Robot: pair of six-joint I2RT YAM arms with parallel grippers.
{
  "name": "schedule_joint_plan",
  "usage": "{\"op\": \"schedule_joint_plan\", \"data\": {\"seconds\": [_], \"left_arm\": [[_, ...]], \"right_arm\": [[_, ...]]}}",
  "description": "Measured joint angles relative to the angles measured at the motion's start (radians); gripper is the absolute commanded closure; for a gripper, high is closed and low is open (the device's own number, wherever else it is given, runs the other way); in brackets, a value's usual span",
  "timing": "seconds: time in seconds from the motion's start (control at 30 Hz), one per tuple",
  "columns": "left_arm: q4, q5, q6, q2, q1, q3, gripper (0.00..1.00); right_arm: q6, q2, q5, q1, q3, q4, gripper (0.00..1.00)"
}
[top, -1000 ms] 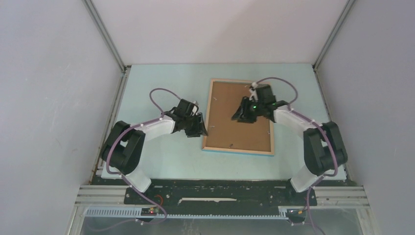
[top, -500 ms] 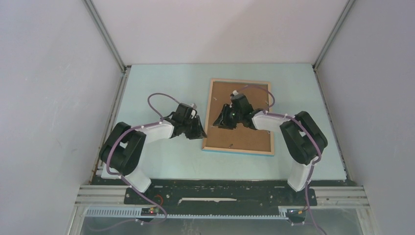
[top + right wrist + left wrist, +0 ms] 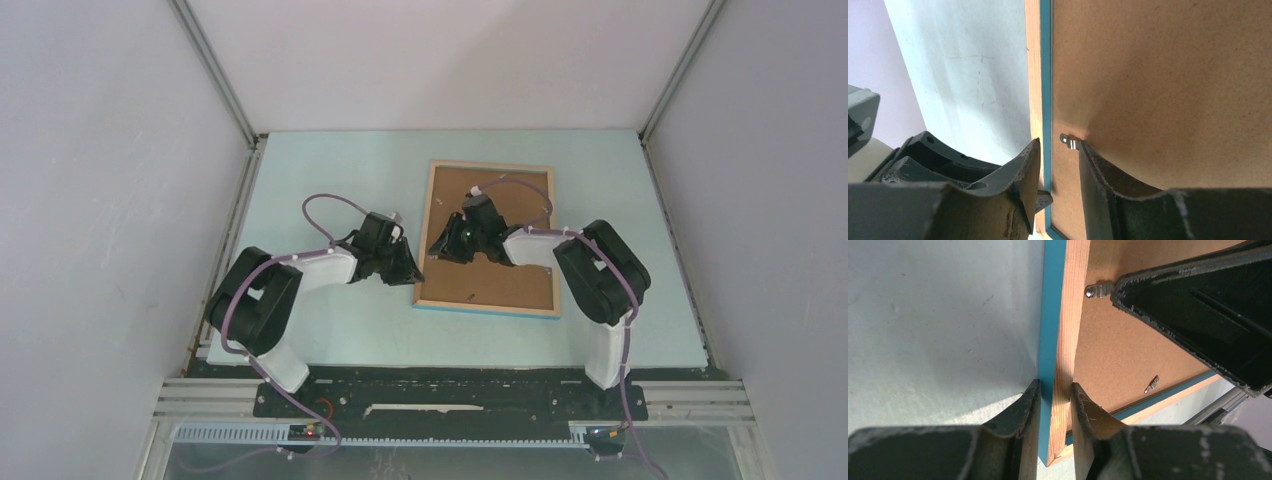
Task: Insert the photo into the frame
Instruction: Install the photo frame at the center of the board.
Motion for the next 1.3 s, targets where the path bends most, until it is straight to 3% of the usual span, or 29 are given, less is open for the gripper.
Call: {"op": "schedule_joint_plan", "data": {"seconds": [0.6,1.07,1.3], "left_arm": [[0.002,-0.01,-0.005,0.0,-0.006,-0.001,0.95],[0.004,-0.012,-0.006,0.0,-0.011,-0.001,0.98],[0.004,-0.012,-0.006,0.0,-0.011,-0.001,0.98]], "right_arm": [[0.06,0.117,-0.094,-0.012,0.071,0.159,0.57],[-0.041,0.101,-0.295,-0.138,0.079,0.069,0.53],[-0.043,0.107,-0.298,-0.094,0.079,0.048,0.54]]}}
